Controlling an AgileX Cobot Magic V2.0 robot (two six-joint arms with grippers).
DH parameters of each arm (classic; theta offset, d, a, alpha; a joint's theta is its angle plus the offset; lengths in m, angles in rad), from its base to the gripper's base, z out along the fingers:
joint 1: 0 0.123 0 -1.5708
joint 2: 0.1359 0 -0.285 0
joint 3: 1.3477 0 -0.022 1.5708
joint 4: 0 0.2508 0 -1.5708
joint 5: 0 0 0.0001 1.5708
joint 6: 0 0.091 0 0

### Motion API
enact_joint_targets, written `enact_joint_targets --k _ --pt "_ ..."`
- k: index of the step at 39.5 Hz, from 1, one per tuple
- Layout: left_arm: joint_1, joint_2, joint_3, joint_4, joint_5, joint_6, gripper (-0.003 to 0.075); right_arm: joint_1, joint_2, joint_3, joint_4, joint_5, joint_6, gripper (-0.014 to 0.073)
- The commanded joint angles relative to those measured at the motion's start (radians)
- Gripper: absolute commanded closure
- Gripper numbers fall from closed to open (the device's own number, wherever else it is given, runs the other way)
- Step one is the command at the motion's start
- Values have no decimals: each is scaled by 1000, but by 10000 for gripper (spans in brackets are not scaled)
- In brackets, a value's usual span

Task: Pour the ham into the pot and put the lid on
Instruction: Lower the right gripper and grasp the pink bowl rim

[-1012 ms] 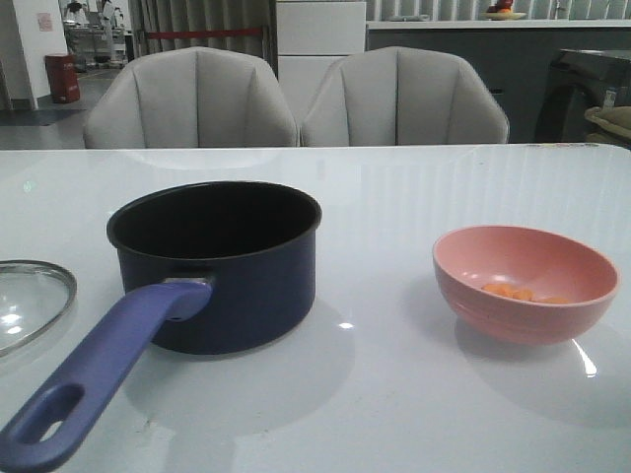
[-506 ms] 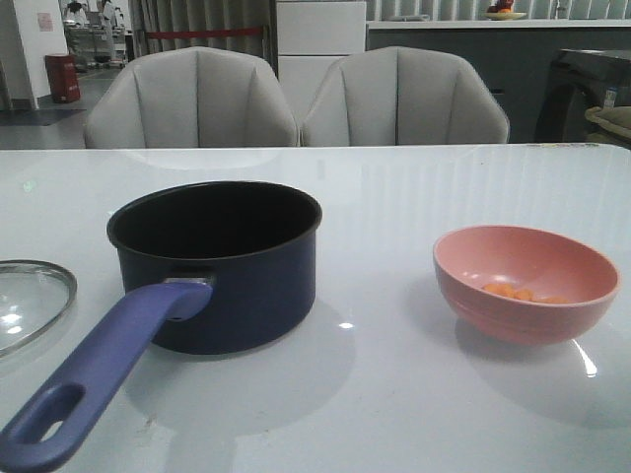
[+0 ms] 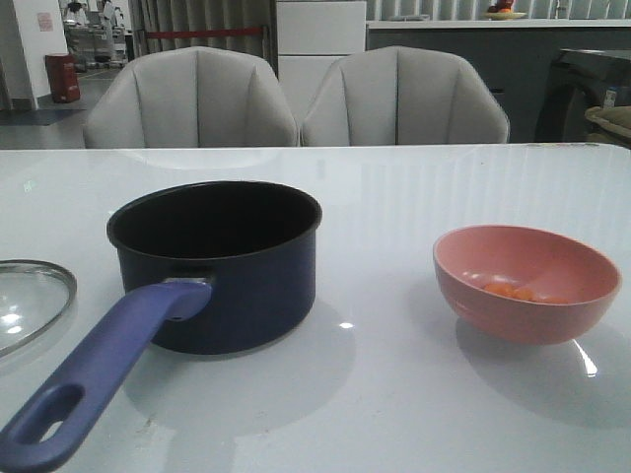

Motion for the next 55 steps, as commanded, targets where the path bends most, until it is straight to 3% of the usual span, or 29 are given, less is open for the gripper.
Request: enact_joint_targets --k 1,9,16,34,36,39,43,46,55 --pt "-5 5 -27 -10 -81 0 103 -7 110 -122 5 54 -2 34" --pt "-5 5 -27 -10 -81 0 103 -53 292 -258 4 141 -2 34" --pt "-5 5 -27 -10 -81 0 103 -104 391 -286 10 117 -4 34" --pt "-5 5 -27 -10 -81 0 103 -109 651 -311 128 54 -127 39" --pt "-5 5 -27 -10 -81 0 103 -109 676 -321 135 56 -139 66" --pt "-5 5 -27 -10 -81 0 103 -109 706 -340 135 61 -142 193" --pt "-5 5 -27 -10 -81 0 103 -109 715 -367 135 63 -143 481" --pt "-5 5 -27 -10 -81 0 103 -109 707 -392 135 63 -144 428" --pt "-5 5 -27 -10 -81 0 103 -90 630 -466 137 83 -165 461"
